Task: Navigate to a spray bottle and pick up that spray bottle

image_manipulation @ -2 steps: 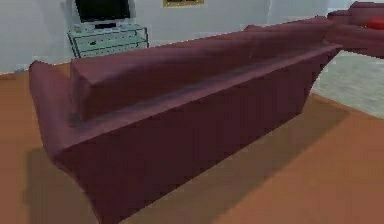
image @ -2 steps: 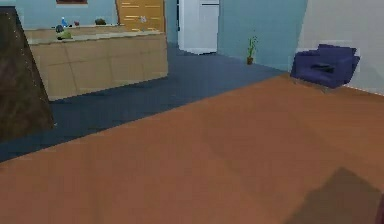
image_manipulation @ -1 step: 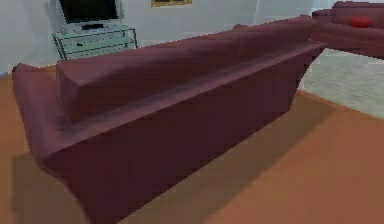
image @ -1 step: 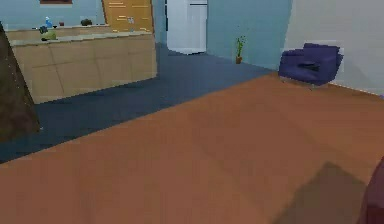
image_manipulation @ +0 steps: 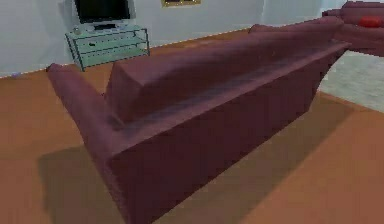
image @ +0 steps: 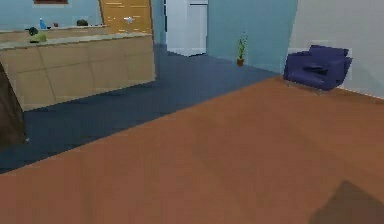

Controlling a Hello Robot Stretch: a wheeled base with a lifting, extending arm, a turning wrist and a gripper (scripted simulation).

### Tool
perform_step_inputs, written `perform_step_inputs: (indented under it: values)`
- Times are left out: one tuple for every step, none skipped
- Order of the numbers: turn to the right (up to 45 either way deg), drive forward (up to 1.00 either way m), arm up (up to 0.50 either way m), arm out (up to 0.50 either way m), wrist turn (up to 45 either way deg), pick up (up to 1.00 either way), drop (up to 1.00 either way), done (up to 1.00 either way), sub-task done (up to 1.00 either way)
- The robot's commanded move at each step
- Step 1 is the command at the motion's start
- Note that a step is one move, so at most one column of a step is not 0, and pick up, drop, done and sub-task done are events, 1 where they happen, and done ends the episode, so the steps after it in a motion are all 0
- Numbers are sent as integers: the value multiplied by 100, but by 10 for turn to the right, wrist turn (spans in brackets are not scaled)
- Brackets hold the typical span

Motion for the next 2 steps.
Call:
perform_step_inputs:
  values:
    - [0, 100, 0, 0, 0, 0, 0, 0, 0]
    - [0, 100, 0, 0, 0, 0, 0, 0, 0]
